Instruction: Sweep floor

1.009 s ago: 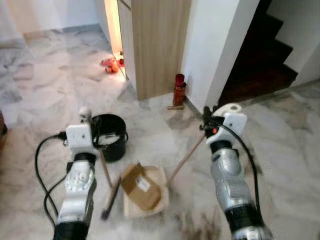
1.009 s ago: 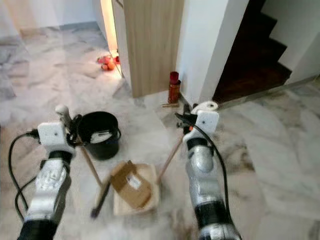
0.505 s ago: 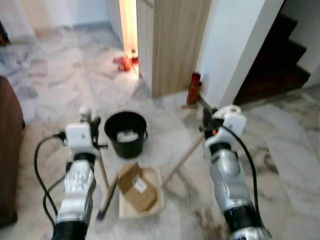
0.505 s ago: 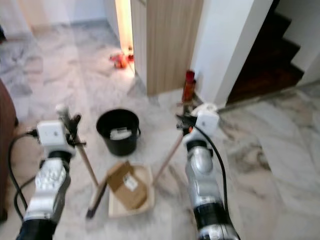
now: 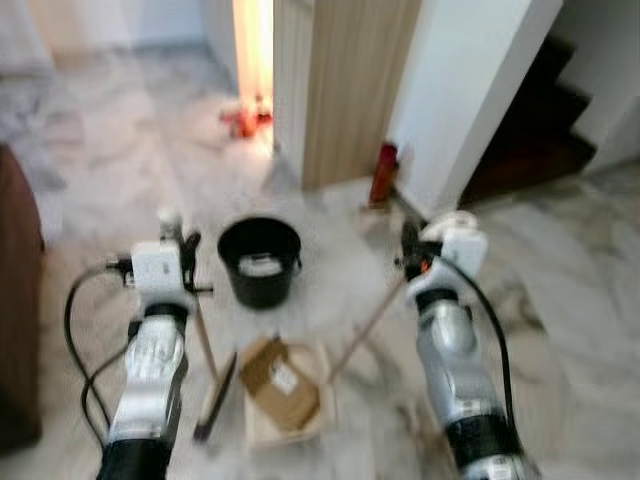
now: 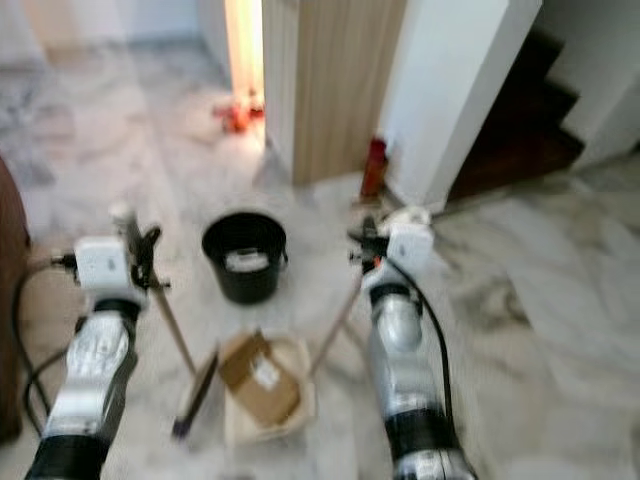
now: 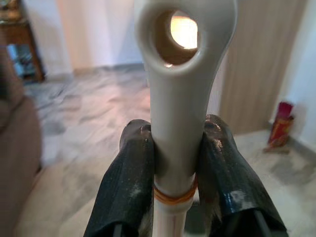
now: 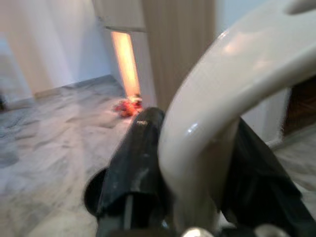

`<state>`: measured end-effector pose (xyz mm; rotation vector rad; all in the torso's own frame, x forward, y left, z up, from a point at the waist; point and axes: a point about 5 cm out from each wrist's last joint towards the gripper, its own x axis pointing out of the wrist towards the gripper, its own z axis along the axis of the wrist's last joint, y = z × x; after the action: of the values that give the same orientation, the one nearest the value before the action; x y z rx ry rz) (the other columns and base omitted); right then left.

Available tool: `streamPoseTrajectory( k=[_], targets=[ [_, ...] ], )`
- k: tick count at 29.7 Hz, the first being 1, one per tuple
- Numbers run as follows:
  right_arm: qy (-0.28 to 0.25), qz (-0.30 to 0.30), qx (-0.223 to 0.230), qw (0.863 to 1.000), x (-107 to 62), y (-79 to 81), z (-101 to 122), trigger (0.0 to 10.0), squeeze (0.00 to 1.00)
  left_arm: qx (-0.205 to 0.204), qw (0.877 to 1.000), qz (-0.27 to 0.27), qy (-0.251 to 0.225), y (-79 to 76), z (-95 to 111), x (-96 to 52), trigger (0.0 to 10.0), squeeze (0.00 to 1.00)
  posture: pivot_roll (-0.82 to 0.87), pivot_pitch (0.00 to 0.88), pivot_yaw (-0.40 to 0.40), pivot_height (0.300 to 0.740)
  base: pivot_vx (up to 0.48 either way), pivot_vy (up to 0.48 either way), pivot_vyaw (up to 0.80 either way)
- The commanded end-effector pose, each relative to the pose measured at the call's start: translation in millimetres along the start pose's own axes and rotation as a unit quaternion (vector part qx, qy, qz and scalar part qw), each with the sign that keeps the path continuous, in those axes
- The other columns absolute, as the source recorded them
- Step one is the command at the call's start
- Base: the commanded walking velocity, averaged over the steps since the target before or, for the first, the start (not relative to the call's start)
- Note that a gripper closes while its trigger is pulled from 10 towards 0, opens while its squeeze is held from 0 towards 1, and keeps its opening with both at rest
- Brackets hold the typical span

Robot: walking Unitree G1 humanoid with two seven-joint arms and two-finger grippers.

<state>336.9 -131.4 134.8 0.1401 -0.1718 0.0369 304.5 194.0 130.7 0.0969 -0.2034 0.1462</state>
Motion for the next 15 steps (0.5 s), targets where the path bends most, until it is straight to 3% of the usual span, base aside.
streamPoseTrajectory(
  k=[1,15],
  targets=[
    [-0.009,-0.009,0.009,1.000,-2.3,-4.3,2.0,10.0,0.00,0.000,1.000,-0.002,-0.014,-2.0,7.0,3.1,10.0,0.00,0.04,0.036,-0.039,0.740,0.326,0.000,0.00],
    [-0.008,-0.006,0.010,1.000,-3.0,-2.3,0.8,10.0,0.00,-0.003,1.000,-0.003,-0.013,-2.1,6.5,2.6,10.0,0.00,0.04,0.016,-0.035,0.740,0.339,0.000,0.00]
  ],
)
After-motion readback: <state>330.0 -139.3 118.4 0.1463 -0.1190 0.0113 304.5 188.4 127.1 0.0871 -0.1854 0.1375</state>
